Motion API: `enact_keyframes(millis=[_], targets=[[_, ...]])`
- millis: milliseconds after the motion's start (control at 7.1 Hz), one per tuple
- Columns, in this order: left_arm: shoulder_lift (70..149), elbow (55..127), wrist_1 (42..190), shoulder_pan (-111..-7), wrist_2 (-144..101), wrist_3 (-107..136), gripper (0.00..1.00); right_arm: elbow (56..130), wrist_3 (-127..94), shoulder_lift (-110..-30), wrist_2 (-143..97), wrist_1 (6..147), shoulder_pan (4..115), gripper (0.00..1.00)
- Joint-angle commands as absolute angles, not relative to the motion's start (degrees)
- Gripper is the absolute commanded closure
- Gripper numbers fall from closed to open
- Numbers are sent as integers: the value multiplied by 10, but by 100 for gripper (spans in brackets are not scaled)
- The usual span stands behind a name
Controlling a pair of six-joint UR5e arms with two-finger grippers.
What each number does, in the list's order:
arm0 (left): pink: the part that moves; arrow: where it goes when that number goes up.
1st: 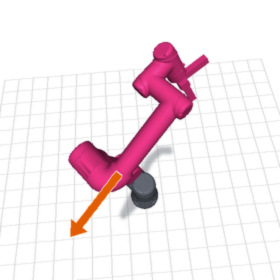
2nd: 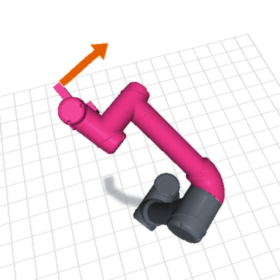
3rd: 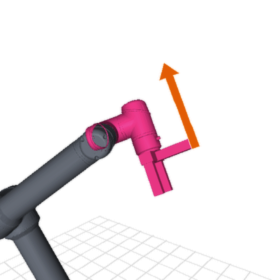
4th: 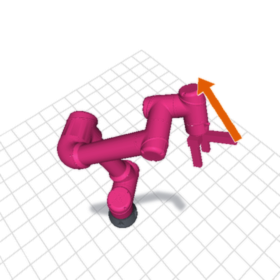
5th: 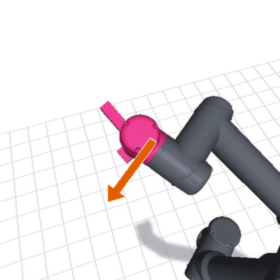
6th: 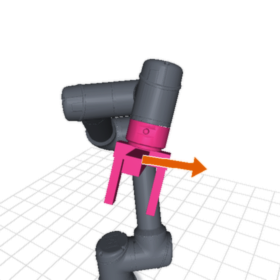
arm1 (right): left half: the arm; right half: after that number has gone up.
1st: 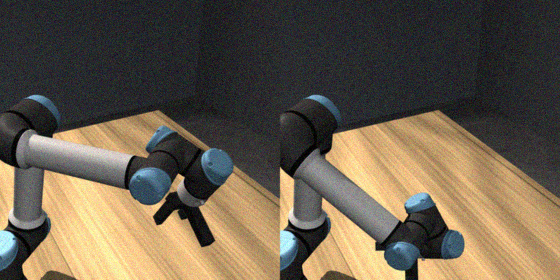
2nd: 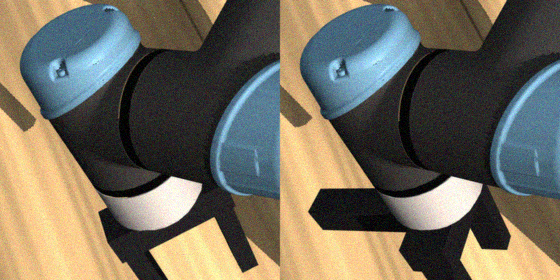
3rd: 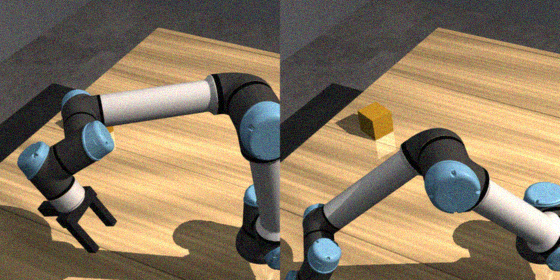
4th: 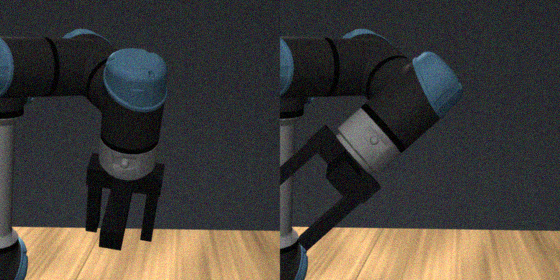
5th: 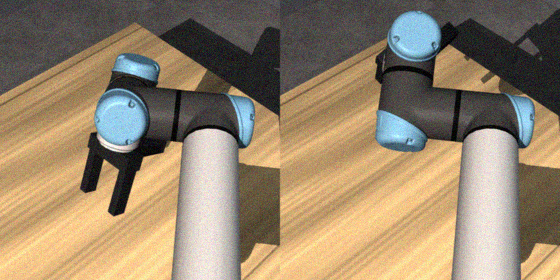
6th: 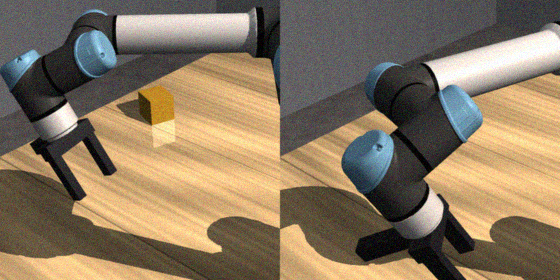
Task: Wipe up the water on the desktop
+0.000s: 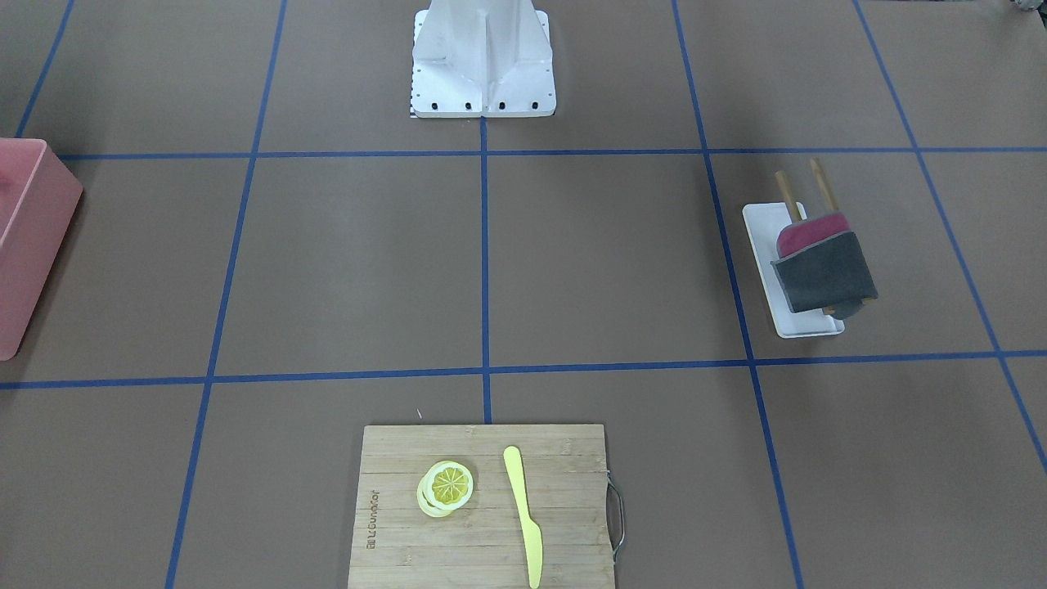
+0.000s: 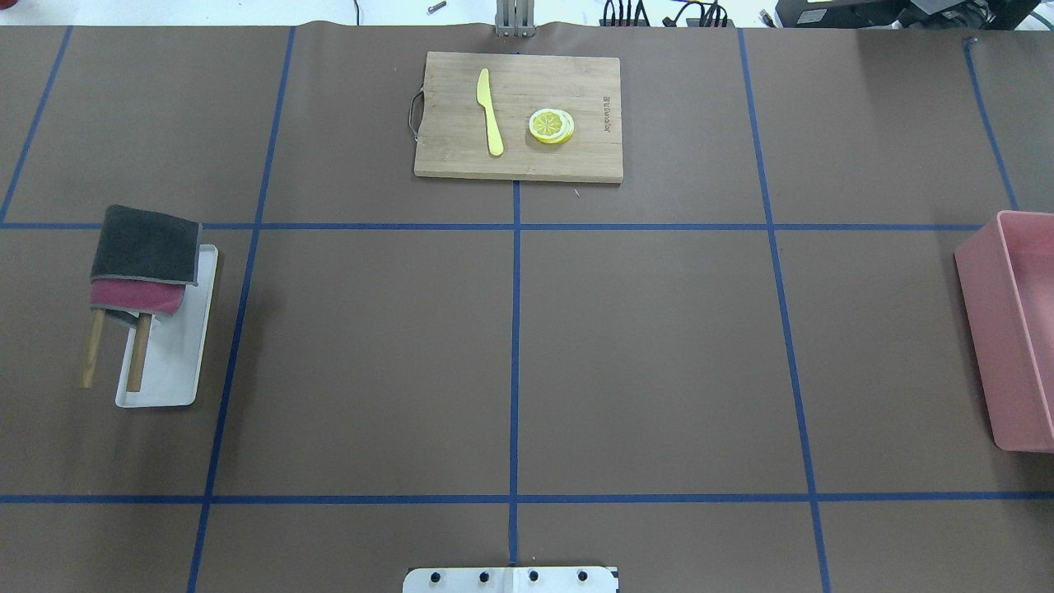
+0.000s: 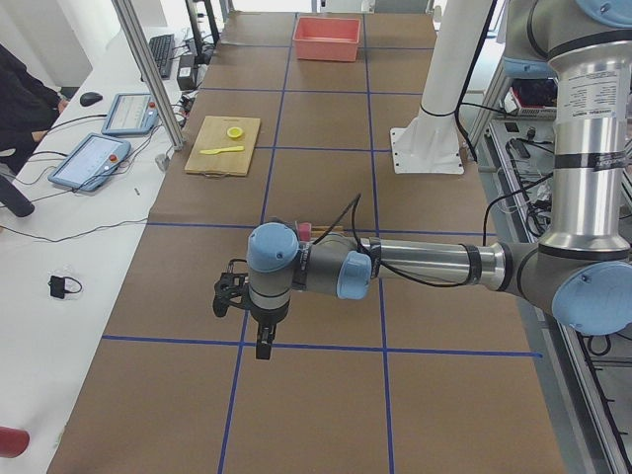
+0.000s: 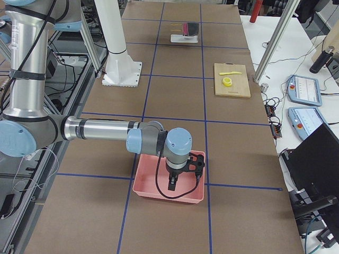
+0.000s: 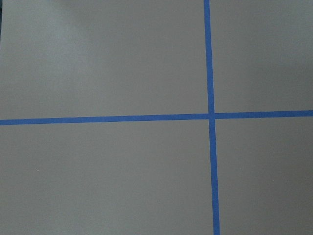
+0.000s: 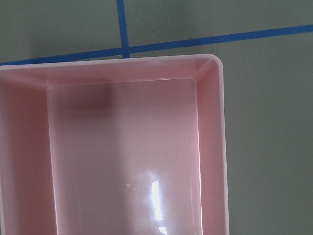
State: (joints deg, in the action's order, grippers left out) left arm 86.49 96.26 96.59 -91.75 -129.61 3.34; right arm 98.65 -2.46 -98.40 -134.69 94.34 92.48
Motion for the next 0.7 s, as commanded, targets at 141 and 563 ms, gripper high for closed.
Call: enact_keyframes(millis=[141, 563], targets=[[864, 965, 967, -918, -1297, 33, 2, 993, -24, -983, -1348, 943, 926, 0], [849, 964, 972, -918, -1296, 32, 2, 997, -24, -985, -1348, 943, 926, 0]])
